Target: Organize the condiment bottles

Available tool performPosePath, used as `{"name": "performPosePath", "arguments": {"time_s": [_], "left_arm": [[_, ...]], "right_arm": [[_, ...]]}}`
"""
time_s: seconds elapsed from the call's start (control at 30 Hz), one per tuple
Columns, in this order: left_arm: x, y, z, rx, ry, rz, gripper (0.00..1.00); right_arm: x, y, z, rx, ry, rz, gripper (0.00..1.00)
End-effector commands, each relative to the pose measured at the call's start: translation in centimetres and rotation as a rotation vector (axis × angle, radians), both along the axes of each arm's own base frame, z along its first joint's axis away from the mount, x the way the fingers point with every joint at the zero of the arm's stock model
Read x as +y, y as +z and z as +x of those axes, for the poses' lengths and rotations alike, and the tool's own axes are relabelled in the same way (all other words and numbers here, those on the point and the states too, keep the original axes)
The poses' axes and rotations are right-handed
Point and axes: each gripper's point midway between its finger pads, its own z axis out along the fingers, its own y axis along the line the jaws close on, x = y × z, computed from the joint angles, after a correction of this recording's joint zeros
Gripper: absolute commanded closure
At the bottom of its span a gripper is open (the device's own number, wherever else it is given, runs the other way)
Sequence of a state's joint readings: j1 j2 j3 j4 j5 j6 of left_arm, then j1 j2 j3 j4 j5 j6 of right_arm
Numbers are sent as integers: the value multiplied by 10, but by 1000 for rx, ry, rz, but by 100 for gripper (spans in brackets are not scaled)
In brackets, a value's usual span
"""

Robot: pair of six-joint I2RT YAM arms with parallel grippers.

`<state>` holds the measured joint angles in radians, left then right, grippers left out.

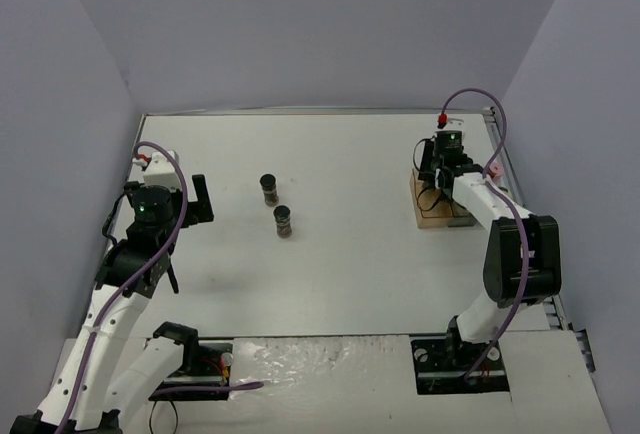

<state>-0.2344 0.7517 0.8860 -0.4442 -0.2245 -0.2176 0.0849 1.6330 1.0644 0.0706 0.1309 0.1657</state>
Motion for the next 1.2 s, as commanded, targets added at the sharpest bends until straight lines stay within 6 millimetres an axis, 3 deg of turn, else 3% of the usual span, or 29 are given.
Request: {"name": "performPosePath", "arguments": {"time_s": [0.0,0.2,0.37,0.5,0.63,0.73,0.87,1.03,1.17], "left_arm": [[-2,27,7,-82,1,-29,3],[-2,27,7,-82,2,-28,3],[-2,28,7,-85,2,-28,3],[-2,28,7,-85,1,-30,3],[-3,28,7,-85,-2,-29,3],[-3,28,7,-88,-3,-32,3],[-3,28,7,-88,-6,-33,3],[-4,28,8,-86,-11,-34,3],[-3,28,7,-86,-6,-31,3]], "right_arm": [[-4,14,23,-117,-41,9,92],[-7,4,22,-111,-48,3,68],[-3,12,20,-126,-35,14,43],[1,35,17,-156,-12,21,26],[20,72,8,-214,48,21,17],[60,105,0,-270,183,31,12],[146,128,-16,-311,479,69,7],[269,111,-52,-271,825,103,3],[338,91,-75,-247,1006,91,3]]}}
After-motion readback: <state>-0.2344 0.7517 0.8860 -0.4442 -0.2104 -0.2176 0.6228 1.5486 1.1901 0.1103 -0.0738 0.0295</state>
